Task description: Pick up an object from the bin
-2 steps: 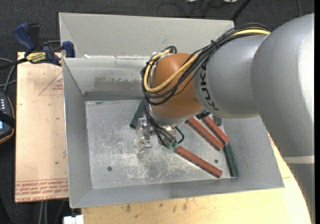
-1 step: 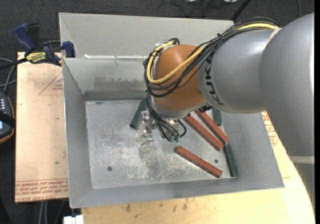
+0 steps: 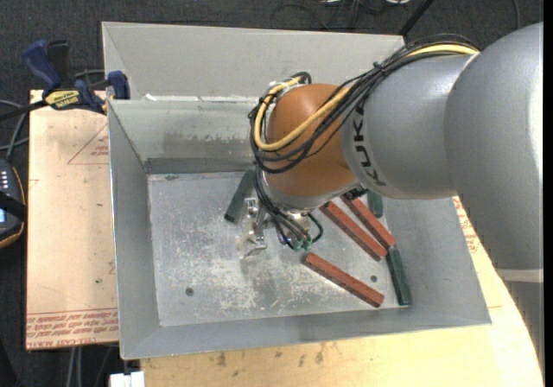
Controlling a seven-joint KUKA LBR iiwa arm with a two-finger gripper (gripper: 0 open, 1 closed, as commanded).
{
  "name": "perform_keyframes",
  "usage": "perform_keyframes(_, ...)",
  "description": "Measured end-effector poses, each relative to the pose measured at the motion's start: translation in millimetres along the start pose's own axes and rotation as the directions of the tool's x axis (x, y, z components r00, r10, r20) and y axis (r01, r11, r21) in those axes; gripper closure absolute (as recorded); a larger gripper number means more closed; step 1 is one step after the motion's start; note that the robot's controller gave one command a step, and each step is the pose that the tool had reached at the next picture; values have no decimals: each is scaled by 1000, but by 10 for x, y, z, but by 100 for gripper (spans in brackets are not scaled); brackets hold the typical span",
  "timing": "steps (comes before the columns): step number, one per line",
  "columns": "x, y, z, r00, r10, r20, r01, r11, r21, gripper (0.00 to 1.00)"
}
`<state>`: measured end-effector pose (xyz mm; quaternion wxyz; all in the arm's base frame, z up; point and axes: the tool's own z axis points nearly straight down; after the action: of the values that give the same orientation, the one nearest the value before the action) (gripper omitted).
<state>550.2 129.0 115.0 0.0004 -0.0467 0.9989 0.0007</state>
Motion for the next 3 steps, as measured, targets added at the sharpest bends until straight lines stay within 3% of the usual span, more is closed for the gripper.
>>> perform_keyframes(1,67,-393,152,999,44,0,-44,999,0,0)
perform_keyframes(2,67,-391,152,999,44,0,-44,999,0,0)
perform_keyframes(3,112,-704,315,999,-37,1,37,999,0,0)
